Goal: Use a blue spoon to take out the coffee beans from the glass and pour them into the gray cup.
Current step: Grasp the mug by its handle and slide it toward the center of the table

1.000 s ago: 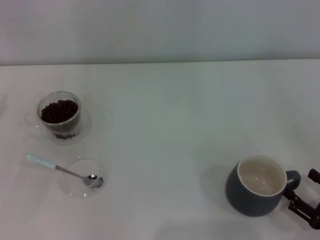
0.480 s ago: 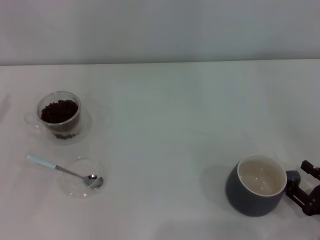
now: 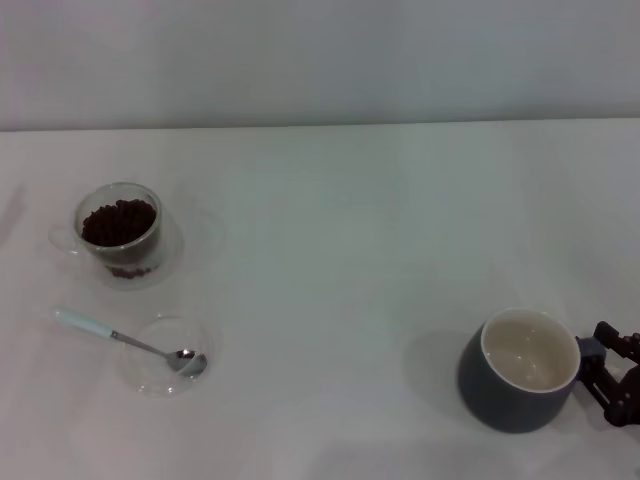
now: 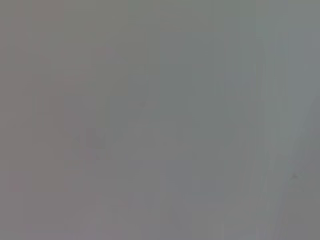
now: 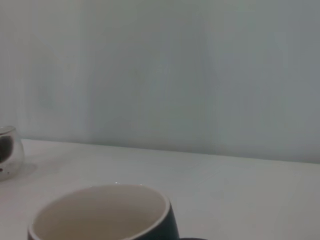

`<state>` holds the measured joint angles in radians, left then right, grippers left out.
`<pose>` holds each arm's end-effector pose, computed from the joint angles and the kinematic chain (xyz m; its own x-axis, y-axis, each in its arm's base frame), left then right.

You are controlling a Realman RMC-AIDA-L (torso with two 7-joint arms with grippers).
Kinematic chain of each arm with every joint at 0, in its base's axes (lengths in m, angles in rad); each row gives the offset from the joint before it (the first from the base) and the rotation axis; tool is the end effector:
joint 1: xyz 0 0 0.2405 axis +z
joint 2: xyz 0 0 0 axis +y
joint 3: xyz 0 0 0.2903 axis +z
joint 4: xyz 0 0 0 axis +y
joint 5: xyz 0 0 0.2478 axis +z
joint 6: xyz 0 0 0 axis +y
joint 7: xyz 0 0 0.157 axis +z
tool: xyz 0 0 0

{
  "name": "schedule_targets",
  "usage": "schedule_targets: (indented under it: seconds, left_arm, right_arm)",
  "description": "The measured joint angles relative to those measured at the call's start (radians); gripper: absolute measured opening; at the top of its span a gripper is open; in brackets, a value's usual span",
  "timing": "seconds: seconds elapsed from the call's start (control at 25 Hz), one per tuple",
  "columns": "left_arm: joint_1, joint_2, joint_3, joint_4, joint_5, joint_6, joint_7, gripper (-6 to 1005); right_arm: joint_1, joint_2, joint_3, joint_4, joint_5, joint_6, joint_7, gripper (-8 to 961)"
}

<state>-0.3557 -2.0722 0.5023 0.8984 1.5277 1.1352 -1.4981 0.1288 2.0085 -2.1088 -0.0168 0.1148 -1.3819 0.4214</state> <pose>-0.3779 0.4015 0.1410 0.5394 0.0808 0.8382 0.8176 -0.2884 -0.4983 0.4613 0.2055 -0.0585 0.7164 -0.2211 -0.6618 -0.6852 -0.4019 -0.6074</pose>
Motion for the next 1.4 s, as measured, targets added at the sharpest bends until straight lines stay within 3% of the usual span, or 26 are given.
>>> schedule_targets:
  seconds: [0.2,0.32,0.52,0.92,1.4]
  left_arm:
    - [-0.012,0.002,-0.007,-0.02,0.0,-0.002,0.017,652]
    - [-0.014,0.002,-0.006,-0.021,0.0,-0.007,0.023,652]
    - [-0.015,0.002,-0.003,-0.029,0.0,-0.009,0.031,651]
    - [-0.015,0.001,-0.003,-0.049,-0.002,-0.009,0.041,651]
    - [-0.023,-0.001,-0.003,-0.094,-0.019,-0.009,0.097,650]
  right_arm:
    - [0.004,-0.001,0.004,-0.001,0.0,0.0,0.0,518]
    - [0.004,-0.001,0.004,-0.008,0.0,0.0,0.0,329]
    - [0.005,-0.001,0.003,-0.02,-0.005,-0.001,0.0,144]
    - [0.017,0.001,-0.006,-0.091,-0.013,0.016,0.001,147]
    - [0.036,0.004,-0.039,-0.315,-0.014,0.257,0.001,151]
